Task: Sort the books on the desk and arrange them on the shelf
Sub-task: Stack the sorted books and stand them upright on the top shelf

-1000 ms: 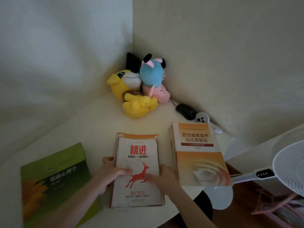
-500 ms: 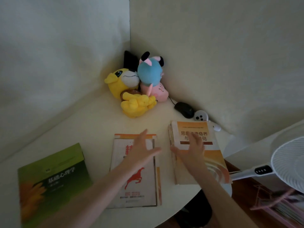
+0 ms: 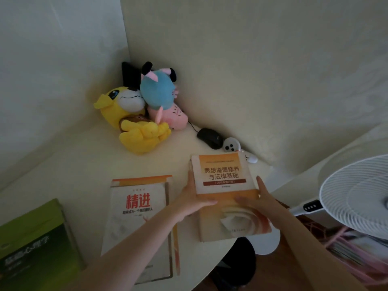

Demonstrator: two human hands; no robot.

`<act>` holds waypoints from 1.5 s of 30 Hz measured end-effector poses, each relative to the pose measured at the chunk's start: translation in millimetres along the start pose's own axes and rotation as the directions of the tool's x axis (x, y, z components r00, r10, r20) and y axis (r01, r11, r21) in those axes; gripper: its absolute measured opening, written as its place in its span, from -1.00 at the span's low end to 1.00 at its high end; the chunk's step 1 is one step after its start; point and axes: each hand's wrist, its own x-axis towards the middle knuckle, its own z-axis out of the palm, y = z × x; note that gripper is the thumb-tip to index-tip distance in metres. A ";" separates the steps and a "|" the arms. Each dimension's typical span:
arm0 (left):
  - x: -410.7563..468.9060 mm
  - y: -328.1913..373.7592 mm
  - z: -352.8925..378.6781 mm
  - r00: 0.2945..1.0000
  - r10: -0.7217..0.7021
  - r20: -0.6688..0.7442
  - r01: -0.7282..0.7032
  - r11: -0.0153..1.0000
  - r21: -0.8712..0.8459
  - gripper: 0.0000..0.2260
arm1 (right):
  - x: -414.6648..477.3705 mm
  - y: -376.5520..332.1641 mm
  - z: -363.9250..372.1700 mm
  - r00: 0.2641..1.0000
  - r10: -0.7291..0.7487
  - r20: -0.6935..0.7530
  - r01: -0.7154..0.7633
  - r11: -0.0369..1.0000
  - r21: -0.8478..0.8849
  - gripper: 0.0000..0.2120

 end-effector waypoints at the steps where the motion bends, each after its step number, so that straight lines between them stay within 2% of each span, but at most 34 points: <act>1: 4.1 -2.3 1.0 0.999 -0.048 -0.006 0.048 0.999 -0.025 -0.04 | 2.8 4.0 -1.8 1.000 0.009 0.027 -0.009 1.000 0.023 0.28; 3: 13.1 -4.6 4.5 0.989 -0.145 -0.029 0.142 0.987 -0.076 -0.03 | 9.4 10.5 -5.1 0.998 0.026 0.049 -0.028 0.999 0.038 0.40; 4: 17.2 -4.6 6.3 0.986 -0.166 -0.033 0.162 0.983 -0.088 -0.12 | 12.3 12.5 -6.2 0.998 0.028 0.063 -0.032 0.998 0.052 0.40; 6: 24.4 -3.5 8.8 0.986 -0.167 -0.019 0.164 0.981 -0.107 -0.37 | 19.3 16.1 -9.3 0.995 0.032 0.092 -0.039 0.997 0.069 0.26; 8: 28.9 -1.2 9.4 0.981 -0.192 -0.016 0.186 0.968 -0.171 -0.48 | 23.4 16.6 -11.0 0.989 0.026 0.146 -0.038 0.996 0.079 -0.02; 10: 32.0 0.1 10.5 0.971 -0.237 -0.023 0.225 0.945 -0.235 -0.39 | 23.3 15.4 -11.5 0.982 0.010 0.186 -0.027 0.996 0.090 -0.21; 12: 36.3 -2.9 13.5 0.958 -0.285 -0.039 0.264 0.923 -0.280 -0.10 | 22.8 16.0 -10.3 0.982 0.014 0.190 -0.036 0.993 0.114 -0.28; 14: 40.1 -7.4 15.6 0.955 -0.291 -0.053 0.266 0.922 -0.280 0.02 | 22.1 18.2 -8.1 0.981 0.018 0.195 -0.048 0.987 0.153 -0.30; 16: 40.2 -9.8 15.4 0.952 -0.299 -0.063 0.273 0.926 -0.261 -0.02 | 21.8 20.1 -6.5 0.977 0.002 0.211 -0.041 0.983 0.180 -0.29; 19: 35.7 -5.7 14.1 0.951 -0.303 -0.065 0.277 0.926 -0.258 -0.21 | 24.2 23.0 -6.6 0.972 -0.018 0.236 -0.028 0.981 0.192 -0.31; 20: 37.5 -7.0 14.1 0.951 -0.299 -0.084 0.271 0.931 -0.244 -0.18 | 25.5 24.9 -6.3 0.973 -0.018 0.229 -0.026 0.982 0.188 -0.29; 23: 35.8 -8.7 16.5 0.953 -0.272 -0.130 0.245 0.951 -0.189 0.13 | 31.0 34.8 -3.8 0.985 0.024 0.171 -0.053 0.985 0.161 -0.05; 25: 31.9 -8.5 16.6 0.959 -0.253 -0.125 0.229 0.956 -0.181 0.24 | 33.5 41.7 -0.6 0.985 0.042 0.165 -0.073 0.980 0.186 0.03; 26: 30.8 -8.9 15.0 0.955 -0.277 -0.110 0.251 0.947 -0.202 0.18 | 34.3 44.2 0.5 0.987 0.049 0.153 -0.080 0.976 0.204 0.05; 27: 28.7 -8.9 13.1 0.949 -0.300 -0.097 0.270 0.932 -0.243 -0.03 | 34.9 46.4 2.1 0.989 0.049 0.139 -0.077 0.975 0.209 0.06; 29: 23.4 -8.6 9.4 0.946 -0.321 -0.051 0.288 0.900 -0.326 -0.59 | 34.7 48.4 5.2 0.993 0.037 0.112 -0.059 0.977 0.203 0.08; 30: 24.5 -10.6 9.3 0.945 -0.326 -0.034 0.297 0.895 -0.332 -0.70 | 33.8 48.6 5.6 0.994 0.030 0.106 -0.051 0.979 0.199 0.08; 33: 23.9 -11.1 9.7 0.955 -0.297 -0.017 0.277 0.908 -0.314 -0.67 | 31.0 43.6 5.5 0.994 0.032 0.100 -0.046 0.988 0.150 0.11; 38: 18.7 -10.9 12.1 0.938 -0.345 0.014 0.333 0.895 -0.297 -0.54 | 26.7 41.6 0.9 0.993 0.054 0.107 -0.062 0.995 0.076 0.11; 39: 18.4 -10.6 11.6 0.937 -0.349 0.019 0.339 0.894 -0.295 -0.54 | 25.2 40.6 0.5 0.991 0.042 0.126 -0.053 0.995 0.082 0.04; 41: 17.0 -6.2 10.0 0.937 -0.346 0.048 0.344 0.889 -0.301 -0.61 | 18.2 35.9 0.0 0.981 0.006 0.192 -0.025 0.995 0.098 -0.22; 42: 15.8 -3.4 8.6 0.936 -0.349 0.054 0.348 0.885 -0.308 -0.66 | 15.5 33.4 0.1 0.976 -0.008 0.219 -0.014 0.995 0.099 -0.28; 43: 13.9 -0.3 7.5 0.936 -0.349 0.052 0.347 0.884 -0.314 -0.71 | 15.6 33.4 0.2 0.978 0.000 0.207 -0.020 0.995 0.093 -0.22; 45: 11.0 1.4 5.7 0.936 -0.349 0.039 0.342 0.883 -0.322 -0.72 | 14.5 32.5 2.1 0.988 0.027 0.152 -0.041 0.995 0.086 0.02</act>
